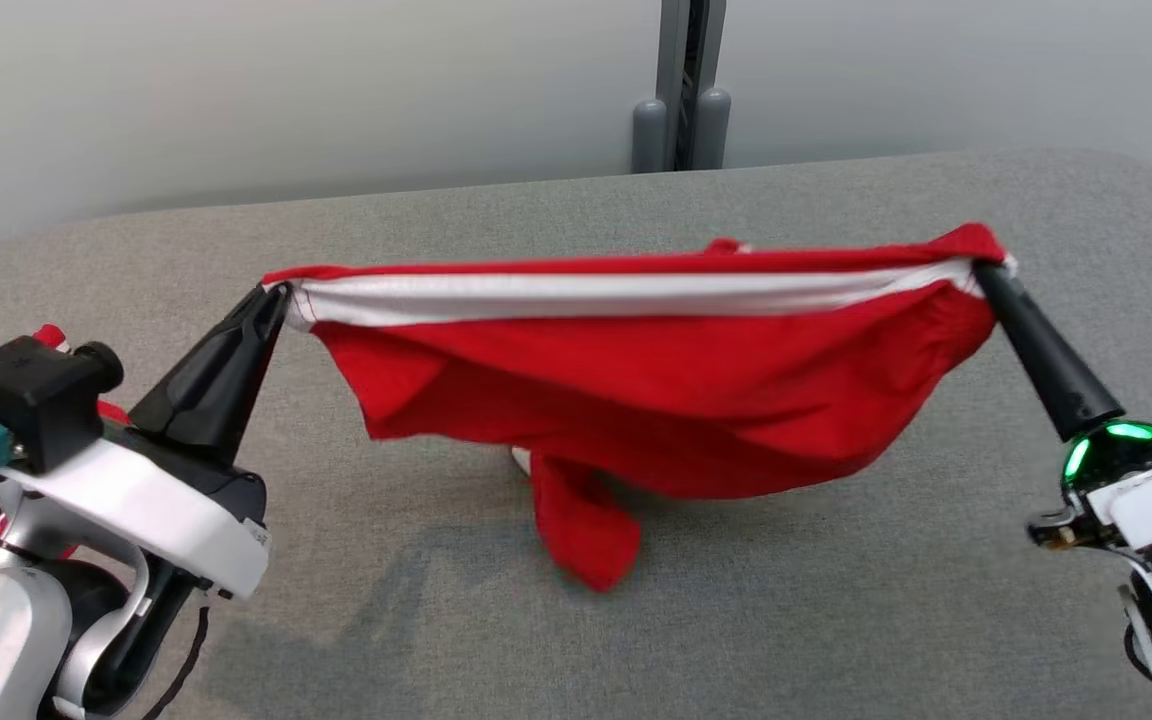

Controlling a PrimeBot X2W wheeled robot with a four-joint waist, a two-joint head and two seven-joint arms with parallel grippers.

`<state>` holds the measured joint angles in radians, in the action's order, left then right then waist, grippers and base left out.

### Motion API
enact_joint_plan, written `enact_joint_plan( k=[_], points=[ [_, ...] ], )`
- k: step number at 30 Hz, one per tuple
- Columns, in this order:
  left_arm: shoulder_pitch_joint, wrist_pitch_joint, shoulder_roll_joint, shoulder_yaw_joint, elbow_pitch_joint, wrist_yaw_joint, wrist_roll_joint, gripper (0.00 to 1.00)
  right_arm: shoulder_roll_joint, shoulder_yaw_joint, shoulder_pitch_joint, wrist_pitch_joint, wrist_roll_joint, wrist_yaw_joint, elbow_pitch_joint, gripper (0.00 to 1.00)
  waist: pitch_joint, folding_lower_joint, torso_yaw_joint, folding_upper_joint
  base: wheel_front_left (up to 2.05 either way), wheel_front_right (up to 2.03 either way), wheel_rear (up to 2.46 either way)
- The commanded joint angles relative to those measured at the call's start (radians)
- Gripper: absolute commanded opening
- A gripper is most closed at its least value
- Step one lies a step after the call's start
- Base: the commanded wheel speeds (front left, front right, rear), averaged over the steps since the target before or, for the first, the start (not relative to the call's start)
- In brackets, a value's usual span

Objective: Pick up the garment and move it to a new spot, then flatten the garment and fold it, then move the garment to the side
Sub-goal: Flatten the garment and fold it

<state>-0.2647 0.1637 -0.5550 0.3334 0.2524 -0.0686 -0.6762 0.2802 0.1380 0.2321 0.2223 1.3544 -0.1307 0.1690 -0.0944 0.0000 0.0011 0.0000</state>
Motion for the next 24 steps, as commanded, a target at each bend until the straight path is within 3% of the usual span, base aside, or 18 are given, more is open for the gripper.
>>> enact_joint_plan(
  k=[1, 6, 11, 18, 24],
  points=[
    [0.004, -0.008, -0.004, -0.016, 0.021, -0.018, 0.009, 0.00, 0.002, -0.026, -0.002, -0.033, -0.014, 0.000, 0.008, 0.00, 0.005, 0.0000, 0.001, 0.0000, 0.00, 0.00, 0.00],
    [0.034, -0.022, -0.005, -0.046, 0.081, -0.065, 0.019, 0.00, -0.013, -0.053, -0.020, -0.091, -0.088, 0.000, 0.029, 0.00, 0.014, 0.0000, 0.004, 0.0000, 0.00, 0.00, 0.00],
    [0.009, -0.024, 0.002, -0.042, 0.094, -0.067, 0.020, 0.00, -0.028, -0.047, 0.008, -0.081, -0.162, 0.000, 0.000, 0.00, 0.009, 0.0000, 0.006, 0.0000, 0.00, 0.00, 0.00],
    [-0.210, -0.015, 0.030, -0.023, -0.040, 0.022, -0.010, 0.00, -0.075, -0.047, 0.221, -0.070, -0.311, 0.000, -0.124, 0.00, -0.042, 0.0000, 0.009, 0.0000, 0.00, 0.00, 0.00],
    [-0.550, -0.028, 0.096, 0.013, -0.350, 0.126, 0.002, 0.00, -0.139, -0.024, 0.585, -0.101, -0.481, 0.000, -0.379, 0.00, -0.115, 0.0000, 0.006, 0.0000, 0.00, 0.00, 0.00]
  ],
)
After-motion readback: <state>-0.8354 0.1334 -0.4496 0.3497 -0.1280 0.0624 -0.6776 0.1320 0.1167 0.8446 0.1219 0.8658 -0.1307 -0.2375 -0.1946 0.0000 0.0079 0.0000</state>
